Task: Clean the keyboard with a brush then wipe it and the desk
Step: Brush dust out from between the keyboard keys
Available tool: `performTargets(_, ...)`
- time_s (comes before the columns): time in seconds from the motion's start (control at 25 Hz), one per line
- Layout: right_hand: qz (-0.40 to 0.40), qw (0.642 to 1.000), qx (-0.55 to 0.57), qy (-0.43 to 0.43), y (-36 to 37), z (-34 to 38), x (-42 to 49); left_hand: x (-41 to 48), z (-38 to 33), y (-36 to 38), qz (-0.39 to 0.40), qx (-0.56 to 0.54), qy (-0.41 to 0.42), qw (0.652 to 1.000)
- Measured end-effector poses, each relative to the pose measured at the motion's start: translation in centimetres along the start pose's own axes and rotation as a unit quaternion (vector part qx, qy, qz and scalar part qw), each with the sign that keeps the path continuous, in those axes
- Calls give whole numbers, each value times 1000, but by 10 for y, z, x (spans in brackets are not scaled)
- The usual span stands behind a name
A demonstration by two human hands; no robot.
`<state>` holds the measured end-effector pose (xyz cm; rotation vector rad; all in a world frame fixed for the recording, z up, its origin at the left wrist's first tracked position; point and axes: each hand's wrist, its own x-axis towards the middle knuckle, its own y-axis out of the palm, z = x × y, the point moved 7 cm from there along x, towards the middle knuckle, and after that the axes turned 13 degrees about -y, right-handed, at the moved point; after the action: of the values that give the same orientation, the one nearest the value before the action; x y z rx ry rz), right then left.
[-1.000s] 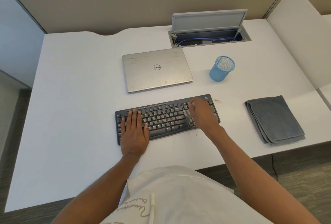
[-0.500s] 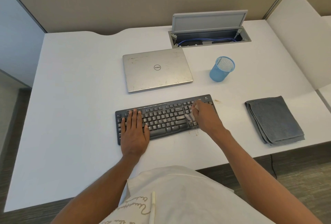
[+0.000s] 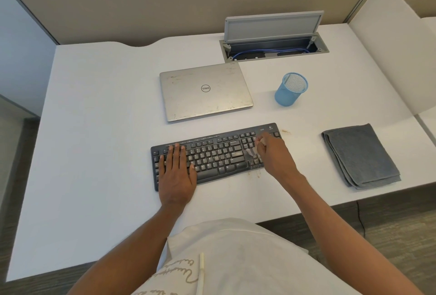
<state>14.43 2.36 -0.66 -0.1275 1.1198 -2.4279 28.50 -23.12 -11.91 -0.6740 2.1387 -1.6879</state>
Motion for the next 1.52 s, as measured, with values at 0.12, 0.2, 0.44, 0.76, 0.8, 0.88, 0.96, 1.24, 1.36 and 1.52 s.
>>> performTargets(0.12,31,998,-49,-4,0,-3,-6,0,0,1,2,-3,0,1000)
performTargets(0.2,12,999,-37,-12,-7,0,-4,1,0,1,2,0,-1,1000)
performTargets(0.44,-44,999,17,6,-10,10,5,1,1,3,5,3,-1,1000)
performTargets(0.76,34,999,-23,24,21,5,-24,1,1,3,2,2,1,1000)
performTargets(0.8,44,998,-39,25,19,4,-21,1,1,2,1,1,-1,1000)
performTargets(0.88,31,998,-55,12,9,10,-13,1,1,3,0,4,0,1000)
performTargets(0.96,-19,999,-41,-4,-2,19,-7,0,1,3,-1,6,2,1000)
performTargets(1.24,-13,1000,11,6,19,7,-28,1,1,1,0,-2,-1,1000)
performTargets(1.36,10,1000,-2,13,20,0,-42,1,1,2,1,-5,0,1000)
performTargets(1.52,-15,1000,-16,-10,-4,1,-34,2,2,3,5,-3,-2,1000)
